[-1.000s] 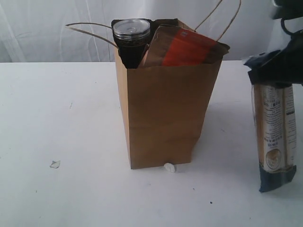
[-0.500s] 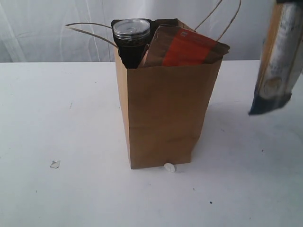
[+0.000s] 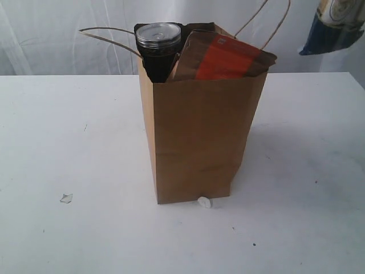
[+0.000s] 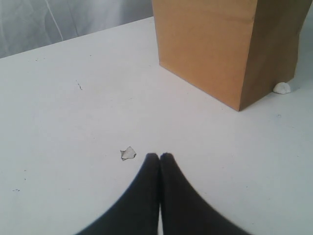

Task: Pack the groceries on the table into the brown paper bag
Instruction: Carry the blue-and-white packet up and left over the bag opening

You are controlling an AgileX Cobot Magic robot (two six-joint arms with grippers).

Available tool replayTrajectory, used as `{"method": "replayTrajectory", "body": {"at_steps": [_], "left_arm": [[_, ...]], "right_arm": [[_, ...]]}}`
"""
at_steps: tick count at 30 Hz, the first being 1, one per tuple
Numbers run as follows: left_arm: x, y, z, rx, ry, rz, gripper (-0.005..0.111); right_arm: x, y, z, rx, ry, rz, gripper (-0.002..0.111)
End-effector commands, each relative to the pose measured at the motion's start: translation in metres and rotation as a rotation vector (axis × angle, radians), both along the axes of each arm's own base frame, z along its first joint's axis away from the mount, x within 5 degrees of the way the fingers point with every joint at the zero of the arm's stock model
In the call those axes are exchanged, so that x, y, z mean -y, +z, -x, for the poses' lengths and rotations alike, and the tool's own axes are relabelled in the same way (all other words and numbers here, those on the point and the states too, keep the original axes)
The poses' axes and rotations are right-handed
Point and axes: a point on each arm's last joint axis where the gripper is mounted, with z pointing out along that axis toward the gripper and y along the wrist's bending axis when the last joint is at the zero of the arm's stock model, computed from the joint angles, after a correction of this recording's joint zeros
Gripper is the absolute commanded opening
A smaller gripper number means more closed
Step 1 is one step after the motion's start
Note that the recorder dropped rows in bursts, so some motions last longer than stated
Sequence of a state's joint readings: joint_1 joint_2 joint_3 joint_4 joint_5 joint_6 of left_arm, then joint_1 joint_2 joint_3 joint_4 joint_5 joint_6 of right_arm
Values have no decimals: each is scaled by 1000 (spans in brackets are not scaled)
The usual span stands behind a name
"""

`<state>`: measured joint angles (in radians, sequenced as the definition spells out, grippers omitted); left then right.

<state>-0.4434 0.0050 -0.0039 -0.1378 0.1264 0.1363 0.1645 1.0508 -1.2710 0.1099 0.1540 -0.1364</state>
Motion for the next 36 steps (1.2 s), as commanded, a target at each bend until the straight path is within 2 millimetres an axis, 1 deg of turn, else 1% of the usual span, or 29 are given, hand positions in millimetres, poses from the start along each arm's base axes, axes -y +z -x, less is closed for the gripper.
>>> {"method": "replayTrajectory", "body": {"at_steps": [1, 5, 8, 14, 18, 23, 31, 34, 36], "left_arm": [[0, -1, 0, -7, 1, 4, 0], [0, -1, 0, -7, 1, 4, 0], [0, -1, 0, -7, 1, 4, 0], [0, -1, 0, -7, 1, 4, 0], [0, -1, 0, -7, 1, 4, 0], [0, -1, 0, -7, 1, 4, 0], [0, -1, 0, -7, 1, 4, 0], [0, -1, 0, -7, 1, 4, 0], [0, -1, 0, -7, 1, 4, 0]], "right_arm": [[-2, 28, 13, 234, 11, -65, 0], [-13, 35, 11, 247, 65, -75, 0], [-24, 42, 3, 252, 102, -81, 0], [-52, 49, -27, 282, 163, -68, 0], [-74, 43, -48, 296, 185, 39, 0], [-95, 34, -62, 315, 216, 109, 0], [-123, 19, -71, 345, 258, 279, 0], [-131, 15, -72, 368, 277, 304, 0], [-134, 14, -73, 378, 283, 300, 0]]}}
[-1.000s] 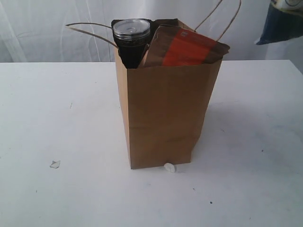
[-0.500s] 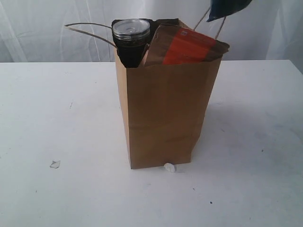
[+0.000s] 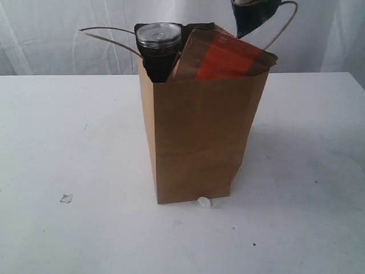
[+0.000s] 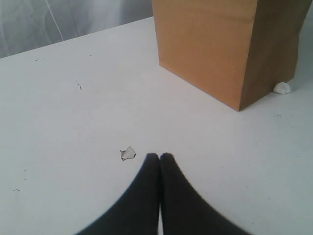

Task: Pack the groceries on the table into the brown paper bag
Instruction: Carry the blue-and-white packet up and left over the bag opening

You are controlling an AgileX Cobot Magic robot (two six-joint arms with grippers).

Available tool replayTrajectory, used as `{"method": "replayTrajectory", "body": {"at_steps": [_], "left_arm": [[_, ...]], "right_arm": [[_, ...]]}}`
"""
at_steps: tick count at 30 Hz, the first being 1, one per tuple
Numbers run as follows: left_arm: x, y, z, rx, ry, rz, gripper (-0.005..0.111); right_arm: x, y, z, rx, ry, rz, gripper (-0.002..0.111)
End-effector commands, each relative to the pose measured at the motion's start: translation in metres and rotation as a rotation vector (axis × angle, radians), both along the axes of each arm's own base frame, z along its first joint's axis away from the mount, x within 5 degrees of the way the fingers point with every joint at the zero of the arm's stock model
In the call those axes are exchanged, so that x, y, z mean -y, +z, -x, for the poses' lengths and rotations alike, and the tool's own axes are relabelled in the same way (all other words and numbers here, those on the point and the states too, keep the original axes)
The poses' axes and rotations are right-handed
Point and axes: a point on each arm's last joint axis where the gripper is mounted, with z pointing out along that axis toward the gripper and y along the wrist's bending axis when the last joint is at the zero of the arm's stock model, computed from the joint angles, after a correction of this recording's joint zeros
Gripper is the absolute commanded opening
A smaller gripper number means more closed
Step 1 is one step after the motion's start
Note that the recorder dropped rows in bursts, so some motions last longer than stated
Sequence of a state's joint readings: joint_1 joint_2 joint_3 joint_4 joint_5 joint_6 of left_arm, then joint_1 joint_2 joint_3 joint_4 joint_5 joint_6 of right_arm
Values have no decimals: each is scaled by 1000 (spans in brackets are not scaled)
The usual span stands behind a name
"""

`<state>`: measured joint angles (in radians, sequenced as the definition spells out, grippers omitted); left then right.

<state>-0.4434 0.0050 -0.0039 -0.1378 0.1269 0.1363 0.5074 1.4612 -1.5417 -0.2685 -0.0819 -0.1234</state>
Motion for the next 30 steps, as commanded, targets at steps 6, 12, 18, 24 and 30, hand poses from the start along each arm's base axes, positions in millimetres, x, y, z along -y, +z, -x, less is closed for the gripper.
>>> {"method": "replayTrajectory", "body": {"at_steps": [6, 12, 18, 24, 30], "left_arm": [[0, -1, 0, -6, 1, 5, 0], [0, -1, 0, -6, 1, 5, 0], [0, -1, 0, -6, 1, 5, 0], [0, -1, 0, -6, 1, 5, 0], [0, -1, 0, -6, 1, 5, 0]], "right_arm": [[-14, 15, 9, 164, 70, -31, 0], [-30, 8, 10, 159, 116, -31, 0], [-45, -8, -1, 120, 135, -12, 0], [-54, -26, -15, 55, 150, -24, 0], [-58, -38, -23, -18, 151, -33, 0]]}}
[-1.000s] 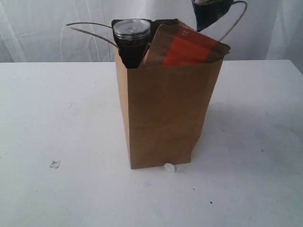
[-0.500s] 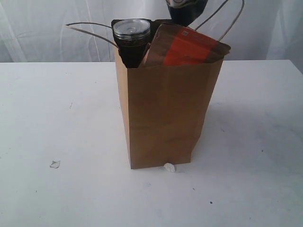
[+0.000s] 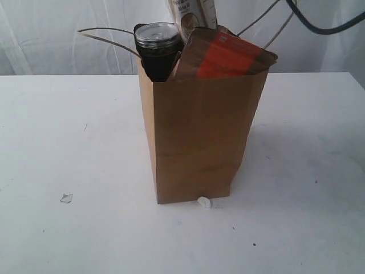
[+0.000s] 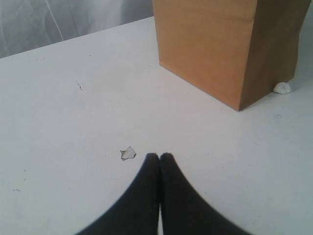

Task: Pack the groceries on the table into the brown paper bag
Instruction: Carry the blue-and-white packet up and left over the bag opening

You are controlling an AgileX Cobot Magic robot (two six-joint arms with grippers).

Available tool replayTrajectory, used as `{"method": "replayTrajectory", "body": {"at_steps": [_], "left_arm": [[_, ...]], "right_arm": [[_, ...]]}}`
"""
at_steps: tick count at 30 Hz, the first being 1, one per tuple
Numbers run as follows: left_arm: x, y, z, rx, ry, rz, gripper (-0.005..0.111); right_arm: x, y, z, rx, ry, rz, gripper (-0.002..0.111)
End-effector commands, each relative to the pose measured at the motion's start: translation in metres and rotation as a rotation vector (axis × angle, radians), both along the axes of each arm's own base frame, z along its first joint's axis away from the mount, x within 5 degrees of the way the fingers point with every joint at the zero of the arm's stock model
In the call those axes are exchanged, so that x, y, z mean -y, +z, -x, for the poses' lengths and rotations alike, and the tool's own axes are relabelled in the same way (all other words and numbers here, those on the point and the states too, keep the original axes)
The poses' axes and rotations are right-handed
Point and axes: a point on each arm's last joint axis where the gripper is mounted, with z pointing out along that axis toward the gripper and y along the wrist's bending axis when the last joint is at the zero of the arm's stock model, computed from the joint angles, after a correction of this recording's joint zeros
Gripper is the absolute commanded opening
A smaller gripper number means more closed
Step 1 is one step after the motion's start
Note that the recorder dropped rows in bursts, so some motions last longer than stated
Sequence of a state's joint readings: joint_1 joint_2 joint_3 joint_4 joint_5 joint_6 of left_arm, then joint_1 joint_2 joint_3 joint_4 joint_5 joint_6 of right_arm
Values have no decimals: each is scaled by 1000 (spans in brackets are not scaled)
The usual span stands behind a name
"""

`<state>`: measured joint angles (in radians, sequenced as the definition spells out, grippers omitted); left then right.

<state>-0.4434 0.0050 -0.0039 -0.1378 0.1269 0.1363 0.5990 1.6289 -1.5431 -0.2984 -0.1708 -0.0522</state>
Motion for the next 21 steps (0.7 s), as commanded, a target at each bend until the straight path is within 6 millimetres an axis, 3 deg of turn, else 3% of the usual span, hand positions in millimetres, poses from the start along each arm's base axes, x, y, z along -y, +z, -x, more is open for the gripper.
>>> {"method": "replayTrajectory", "body": {"at_steps": [1, 15, 21], "left_arm": [[0, -1, 0, -6, 1, 5, 0], [0, -1, 0, -6, 1, 5, 0], [0, -1, 0, -6, 1, 5, 0]], "right_arm": [[2, 15, 5, 62, 21, -55, 0], [4, 1, 1, -116, -16, -41, 0], [4, -21, -1, -188, -29, 4, 0]]}}
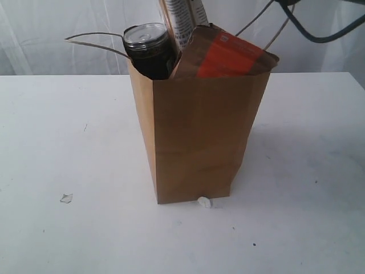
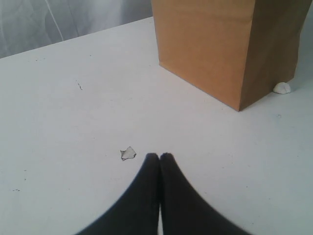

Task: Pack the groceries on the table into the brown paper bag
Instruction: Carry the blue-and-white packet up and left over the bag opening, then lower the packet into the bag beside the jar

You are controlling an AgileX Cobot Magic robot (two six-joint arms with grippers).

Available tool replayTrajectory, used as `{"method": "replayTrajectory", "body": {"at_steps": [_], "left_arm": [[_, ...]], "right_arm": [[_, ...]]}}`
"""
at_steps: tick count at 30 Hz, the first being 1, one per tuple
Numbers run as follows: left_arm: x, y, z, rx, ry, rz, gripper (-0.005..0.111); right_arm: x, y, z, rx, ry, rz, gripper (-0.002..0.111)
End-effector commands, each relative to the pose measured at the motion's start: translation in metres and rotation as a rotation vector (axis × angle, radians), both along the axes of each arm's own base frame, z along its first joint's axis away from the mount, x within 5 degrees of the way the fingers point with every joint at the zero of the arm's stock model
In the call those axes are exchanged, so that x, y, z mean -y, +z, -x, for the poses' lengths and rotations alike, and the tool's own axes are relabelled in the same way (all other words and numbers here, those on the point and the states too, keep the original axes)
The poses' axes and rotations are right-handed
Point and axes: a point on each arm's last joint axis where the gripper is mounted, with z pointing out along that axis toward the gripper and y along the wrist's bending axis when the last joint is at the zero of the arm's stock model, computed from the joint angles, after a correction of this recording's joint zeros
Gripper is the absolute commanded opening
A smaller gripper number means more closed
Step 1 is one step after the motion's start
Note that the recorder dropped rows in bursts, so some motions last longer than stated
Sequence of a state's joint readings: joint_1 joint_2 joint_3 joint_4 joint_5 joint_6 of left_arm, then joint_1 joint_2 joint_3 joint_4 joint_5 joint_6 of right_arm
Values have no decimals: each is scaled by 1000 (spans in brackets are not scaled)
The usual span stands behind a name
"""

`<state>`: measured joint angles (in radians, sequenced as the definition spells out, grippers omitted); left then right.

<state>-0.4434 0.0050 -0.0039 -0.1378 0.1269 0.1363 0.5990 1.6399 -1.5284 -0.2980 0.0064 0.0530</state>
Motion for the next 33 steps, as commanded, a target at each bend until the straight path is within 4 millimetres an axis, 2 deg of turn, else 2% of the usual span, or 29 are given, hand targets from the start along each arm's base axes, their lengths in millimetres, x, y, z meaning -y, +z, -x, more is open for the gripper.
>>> {"method": "replayTrajectory", "body": {"at_steps": [1, 10, 13, 21, 33], "left_arm": [[0, -1, 0, -6, 1, 5, 0], [0, -1, 0, -6, 1, 5, 0], [0, -1, 0, -6, 1, 5, 0], [0, -1, 0, -6, 1, 5, 0], [0, -1, 0, -6, 1, 5, 0]], "right_arm": [[2, 0, 5, 25, 14, -16, 0], [3, -37, 6, -77, 12, 17, 0], [3, -43, 6, -96, 10, 22, 0], [8, -32, 12, -105, 3, -21, 0], [27, -8, 36, -179, -30, -47, 0]]}}
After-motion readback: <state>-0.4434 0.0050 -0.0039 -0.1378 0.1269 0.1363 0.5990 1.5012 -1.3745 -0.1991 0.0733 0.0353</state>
